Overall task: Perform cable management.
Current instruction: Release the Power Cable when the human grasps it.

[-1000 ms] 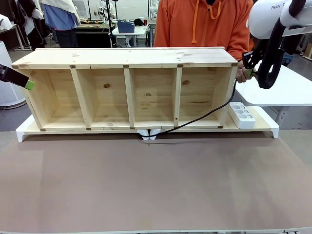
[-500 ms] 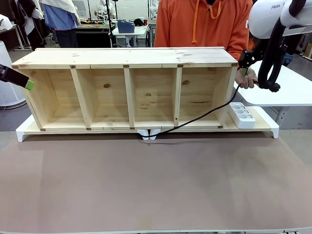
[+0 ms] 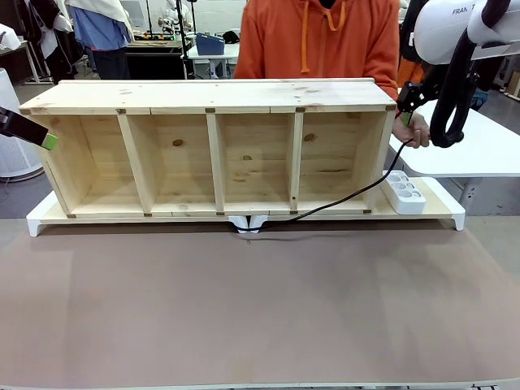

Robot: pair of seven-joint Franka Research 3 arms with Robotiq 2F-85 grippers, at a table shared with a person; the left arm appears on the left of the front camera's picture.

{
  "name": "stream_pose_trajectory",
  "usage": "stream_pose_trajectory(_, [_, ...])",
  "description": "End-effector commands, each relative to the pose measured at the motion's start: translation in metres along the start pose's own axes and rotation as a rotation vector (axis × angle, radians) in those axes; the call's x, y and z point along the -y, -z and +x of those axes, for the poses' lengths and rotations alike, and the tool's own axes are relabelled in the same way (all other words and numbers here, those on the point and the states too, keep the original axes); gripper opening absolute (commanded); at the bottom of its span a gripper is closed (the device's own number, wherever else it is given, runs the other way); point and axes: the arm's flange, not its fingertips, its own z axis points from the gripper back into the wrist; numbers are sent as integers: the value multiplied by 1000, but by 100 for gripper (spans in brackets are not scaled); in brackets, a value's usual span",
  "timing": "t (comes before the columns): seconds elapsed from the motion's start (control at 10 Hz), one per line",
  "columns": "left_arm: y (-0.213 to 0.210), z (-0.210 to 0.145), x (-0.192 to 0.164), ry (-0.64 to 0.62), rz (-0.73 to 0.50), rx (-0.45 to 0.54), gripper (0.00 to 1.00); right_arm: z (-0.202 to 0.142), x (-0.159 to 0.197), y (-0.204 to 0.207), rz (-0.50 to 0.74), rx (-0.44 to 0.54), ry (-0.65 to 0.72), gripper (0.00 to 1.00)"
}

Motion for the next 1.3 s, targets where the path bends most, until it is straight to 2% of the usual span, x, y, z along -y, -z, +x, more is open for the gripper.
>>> stream_pose_trajectory(0.0, [1, 1, 0, -1, 1, 6, 100, -1, 0, 1, 0, -7, 4, 100])
stream_pose_trajectory(1.2, [1, 1, 0, -1, 1, 6, 100, -1, 0, 1, 0, -7, 4, 100])
